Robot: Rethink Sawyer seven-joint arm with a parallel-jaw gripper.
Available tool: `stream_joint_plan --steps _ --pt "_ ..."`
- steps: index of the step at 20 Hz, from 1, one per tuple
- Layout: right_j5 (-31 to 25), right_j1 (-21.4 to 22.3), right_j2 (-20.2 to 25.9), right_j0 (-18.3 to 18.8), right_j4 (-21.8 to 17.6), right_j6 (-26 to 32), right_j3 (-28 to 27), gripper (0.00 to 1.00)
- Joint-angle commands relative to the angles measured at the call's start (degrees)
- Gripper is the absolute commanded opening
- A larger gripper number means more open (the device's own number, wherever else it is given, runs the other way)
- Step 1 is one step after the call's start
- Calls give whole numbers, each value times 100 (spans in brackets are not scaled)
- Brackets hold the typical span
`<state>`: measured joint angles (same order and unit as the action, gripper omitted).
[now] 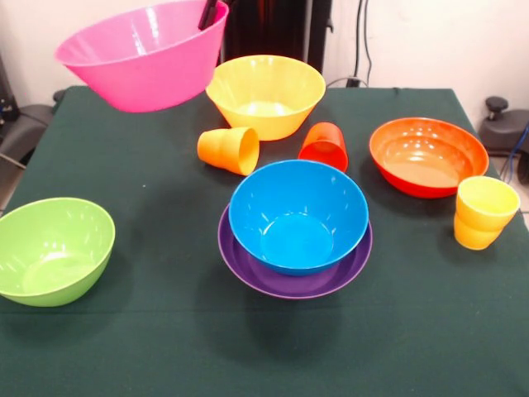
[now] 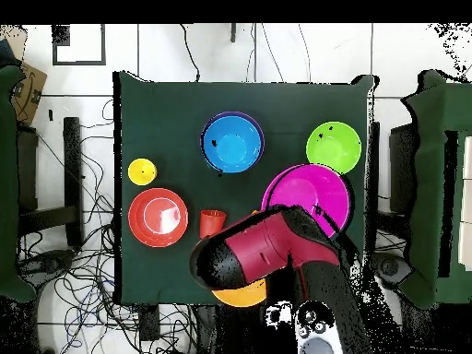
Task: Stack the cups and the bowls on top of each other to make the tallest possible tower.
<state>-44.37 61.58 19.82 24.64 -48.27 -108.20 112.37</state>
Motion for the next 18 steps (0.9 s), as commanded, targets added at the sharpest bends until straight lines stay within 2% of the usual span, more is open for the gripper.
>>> stream_joint_plan --steps 1,8,18 --pt "-523 -267 370 -298 -485 1226 -393 0" --pt "-313 -244 280 -549 -546 815 -348 0" --pt "-487 -298 161 -944 -441 509 -485 0"
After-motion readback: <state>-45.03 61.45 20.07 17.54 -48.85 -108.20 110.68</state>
